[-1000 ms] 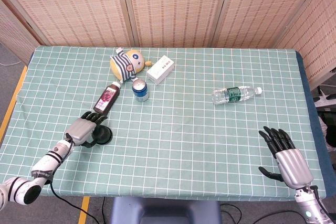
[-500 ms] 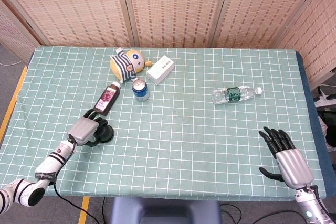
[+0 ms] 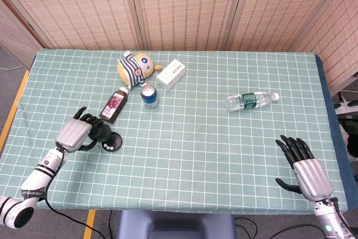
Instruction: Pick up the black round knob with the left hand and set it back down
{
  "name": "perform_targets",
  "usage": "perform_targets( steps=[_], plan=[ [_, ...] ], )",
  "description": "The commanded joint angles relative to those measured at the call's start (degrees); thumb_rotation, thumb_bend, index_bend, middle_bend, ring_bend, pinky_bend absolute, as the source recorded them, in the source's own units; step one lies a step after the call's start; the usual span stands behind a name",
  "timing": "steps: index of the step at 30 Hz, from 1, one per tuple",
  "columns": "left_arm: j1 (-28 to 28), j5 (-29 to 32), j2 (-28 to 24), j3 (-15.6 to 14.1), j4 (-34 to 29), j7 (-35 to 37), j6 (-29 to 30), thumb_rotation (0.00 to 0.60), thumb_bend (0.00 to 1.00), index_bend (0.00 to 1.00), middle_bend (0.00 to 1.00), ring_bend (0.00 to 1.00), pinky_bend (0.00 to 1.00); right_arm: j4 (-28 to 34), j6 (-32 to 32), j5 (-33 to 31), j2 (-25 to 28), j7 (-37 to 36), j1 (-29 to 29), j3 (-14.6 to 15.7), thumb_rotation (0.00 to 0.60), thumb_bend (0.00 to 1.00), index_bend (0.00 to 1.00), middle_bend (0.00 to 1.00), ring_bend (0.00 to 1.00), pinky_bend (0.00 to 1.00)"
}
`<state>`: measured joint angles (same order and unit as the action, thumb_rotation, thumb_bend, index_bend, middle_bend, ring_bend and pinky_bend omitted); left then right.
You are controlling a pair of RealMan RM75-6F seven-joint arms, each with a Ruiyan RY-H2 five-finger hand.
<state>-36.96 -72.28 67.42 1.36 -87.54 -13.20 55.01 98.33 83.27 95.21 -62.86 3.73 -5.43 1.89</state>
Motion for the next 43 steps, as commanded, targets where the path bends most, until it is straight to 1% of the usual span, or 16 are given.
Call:
perform_targets(
  steps=[1,3,7,9,11,13,16,18,24,25,26,29,30,33,38,43],
  plan=[
    [1.0,7.8,1.7,0.0,5.8,-5.0,-2.8,0.6,0.37,0.51,0.49,0.19,0.02,0.0,0.3,0.4,0.1,-0.2,0.1,0.2,0.6,0.1,0.0,0.0,0.0,0.0],
    [1.5,11.2,3.0,0.0,8.5,-5.8,-4.0,0.6,0.37,0.5,0.49,0.19,0.02,0.0,0.9,0.4,0.3,-0.8,0.3,0.0,0.6,0.1,0.0,0.0,0.0,0.0],
    [2.7,11.8,3.8,-0.3,9.8,-3.3,-5.3,0.6,0.37,0.4,0.43,0.17,0.01,-0.2,1.6,0.0,0.2,-1.4,0.5,-0.5,0.6,0.1,0.0,0.0,0.0,0.0],
    [3.0,11.1,3.6,-0.5,9.8,-2.1,-5.8,0.6,0.37,0.28,0.37,0.14,0.01,-0.3,1.6,0.2,0.0,-1.3,0.5,-0.4,0.6,0.1,0.0,0.0,0.0,0.0],
    [3.3,10.6,3.3,-0.7,9.3,-1.2,-6.1,0.6,0.37,0.11,0.26,0.1,0.01,-0.3,1.6,0.0,0.0,-1.3,0.5,-0.5,0.6,0.1,0.0,0.0,0.0,0.0],
    [3.4,10.3,2.7,-1.0,8.3,-0.1,-7.3,0.6,0.37,0.02,0.18,0.06,0.01,-0.3,2.1,-0.2,0.1,-1.6,0.7,-0.7,0.6,0.1,0.0,0.0,0.0,0.0],
    [3.5,9.6,2.2,-1.0,7.4,0.8,-7.8,0.6,0.37,0.0,0.03,0.01,0.01,-0.4,2.9,0.3,0.1,-1.8,1.0,-0.7,0.6,0.1,0.0,0.0,0.0,0.0],
    [4.0,8.5,1.9,-0.8,6.8,1.9,-6.7,0.6,0.37,0.0,0.0,0.0,0.02,-0.5,3.1,0.4,0.1,-1.9,1.1,-0.6,0.6,0.1,0.0,0.0,0.0,0.0],
    [7.9,0.1,-1.8,-1.4,0.5,8.0,1.3,0.6,0.37,0.0,0.0,0.0,0.02,-1.0,4.0,0.6,-0.3,-1.3,1.5,-0.9,0.6,0.1,0.0,0.0,0.0,0.0],
    [9.0,-2.4,-3.0,-1.6,-1.4,9.3,4.0,0.6,0.37,0.0,0.0,0.0,0.02,-1.2,3.9,0.8,-0.3,-1.0,1.5,-0.7,0.6,0.1,0.0,0.0,0.0,0.0],
    [10.2,-4.7,-3.7,-1.7,-2.7,10.7,7.1,0.6,0.37,0.0,0.0,0.0,0.02,-1.2,3.8,1.1,-0.3,-0.8,1.5,-0.5,0.6,0.1,0.0,0.0,0.0,0.0],
    [16.8,-14.6,-3.3,-3.0,-3.9,18.6,22.3,0.6,0.38,0.0,0.0,0.0,0.02,-1.0,3.7,1.5,-0.1,-0.1,1.7,-0.2,0.6,0.1,0.0,0.0,0.0,0.0],
    [20.0,-18.4,-2.3,-4.6,-3.2,21.8,28.1,0.6,0.38,0.0,0.0,0.0,0.01,-0.9,3.9,1.5,-0.1,0.3,1.8,-0.2,0.6,0.1,0.0,0.0,0.0,0.0],
    [26.2,-25.5,0.0,-9.4,0.1,24.7,37.0,0.6,0.39,0.0,0.0,0.0,0.0,-1.1,4.1,1.5,-0.5,1.7,2.0,-0.3,0.6,0.1,0.0,0.0,0.0,0.0],
    [30.0,-27.3,1.3,-9.5,3.7,20.5,42.1,0.6,0.4,0.0,0.0,0.0,0.0,-1.3,2.9,1.3,-1.2,3.3,1.7,-0.1,0.6,0.1,0.0,0.0,0.0,0.0],
    [30.2,-26.2,1.3,-9.2,4.9,21.7,40.1,0.6,0.4,0.0,0.0,0.0,0.0,-0.9,3.1,2.1,-1.3,4.3,1.9,0.4,0.6,0.1,0.0,0.0,0.0,0.0]
  ],
)
